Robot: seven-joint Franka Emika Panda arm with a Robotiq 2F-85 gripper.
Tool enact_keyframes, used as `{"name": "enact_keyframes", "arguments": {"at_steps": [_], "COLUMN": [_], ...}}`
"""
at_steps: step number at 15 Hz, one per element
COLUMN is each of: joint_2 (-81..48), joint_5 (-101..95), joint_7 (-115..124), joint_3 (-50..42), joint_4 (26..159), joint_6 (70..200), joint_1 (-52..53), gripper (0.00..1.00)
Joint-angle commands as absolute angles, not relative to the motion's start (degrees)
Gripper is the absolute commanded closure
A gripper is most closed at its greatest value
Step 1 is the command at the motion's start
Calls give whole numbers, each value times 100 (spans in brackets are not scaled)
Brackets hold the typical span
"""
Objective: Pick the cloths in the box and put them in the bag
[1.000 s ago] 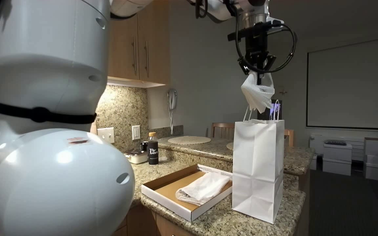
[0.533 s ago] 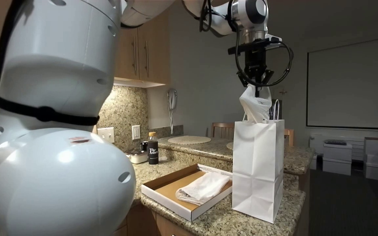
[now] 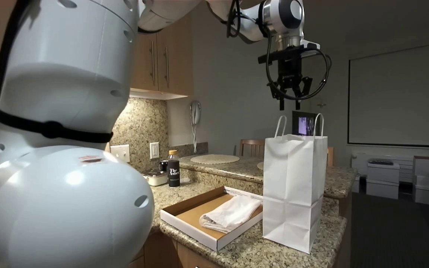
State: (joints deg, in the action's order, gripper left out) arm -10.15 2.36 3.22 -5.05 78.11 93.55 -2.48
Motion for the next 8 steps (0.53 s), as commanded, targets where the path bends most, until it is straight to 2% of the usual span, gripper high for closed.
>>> {"name": "enact_keyframes", "arguments": {"at_steps": [1, 3, 8], "joint_2": [-860, -787, -355], "joint_5": [182, 134, -319], "joint_7": [517, 558, 721], "joint_3": [-505, -482, -306], "joint_4": [7956, 8031, 8548], "joint_6": [9470, 9502, 9566], "joint_1": [-211, -171, 224], "gripper": [12, 1, 0]}}
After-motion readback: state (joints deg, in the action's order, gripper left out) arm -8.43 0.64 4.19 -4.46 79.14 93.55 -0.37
